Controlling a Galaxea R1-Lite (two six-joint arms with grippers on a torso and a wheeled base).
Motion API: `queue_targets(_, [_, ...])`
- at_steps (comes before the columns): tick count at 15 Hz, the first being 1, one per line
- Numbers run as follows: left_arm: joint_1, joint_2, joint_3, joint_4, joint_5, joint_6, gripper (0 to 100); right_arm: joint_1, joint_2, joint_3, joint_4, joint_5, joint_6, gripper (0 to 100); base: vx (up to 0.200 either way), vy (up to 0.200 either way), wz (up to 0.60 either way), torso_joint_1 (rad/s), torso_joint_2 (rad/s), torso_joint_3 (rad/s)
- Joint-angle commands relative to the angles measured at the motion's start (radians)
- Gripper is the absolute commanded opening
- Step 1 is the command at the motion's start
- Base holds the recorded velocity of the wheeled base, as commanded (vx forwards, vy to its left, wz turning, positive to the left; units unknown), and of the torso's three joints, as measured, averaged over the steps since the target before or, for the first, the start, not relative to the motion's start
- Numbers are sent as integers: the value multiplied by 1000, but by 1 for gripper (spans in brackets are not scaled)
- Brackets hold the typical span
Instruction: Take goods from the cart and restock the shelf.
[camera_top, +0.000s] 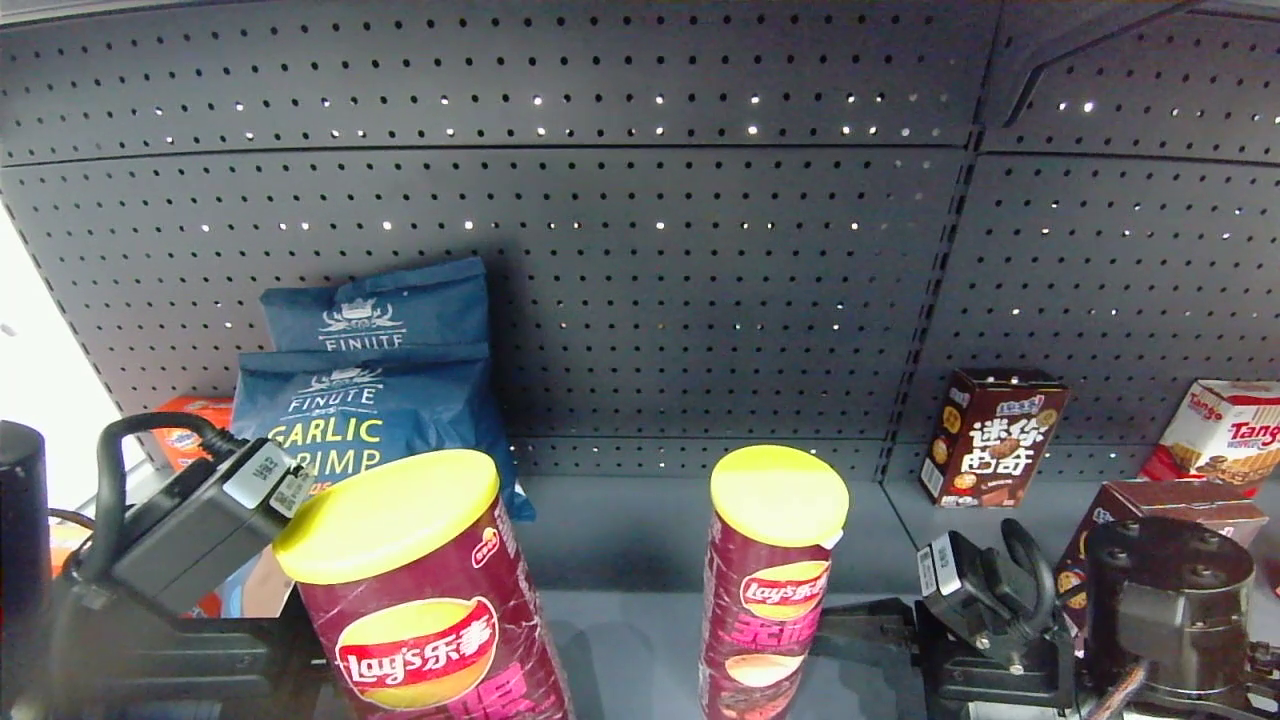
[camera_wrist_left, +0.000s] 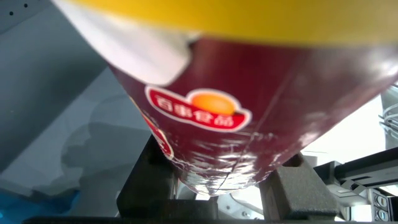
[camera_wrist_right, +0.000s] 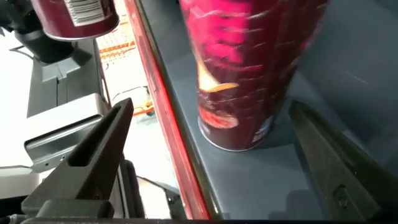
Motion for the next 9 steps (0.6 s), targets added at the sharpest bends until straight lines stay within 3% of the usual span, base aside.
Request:
queue_targets(1, [0, 1, 0, -1, 0, 0, 0, 7, 4, 2, 1, 1, 0, 100, 0, 0, 0, 0, 0, 0])
queue_targets(9, [0, 1, 11, -1, 0, 0, 0, 29, -4, 14, -1, -1, 0, 100, 0, 0, 0, 0, 0, 0])
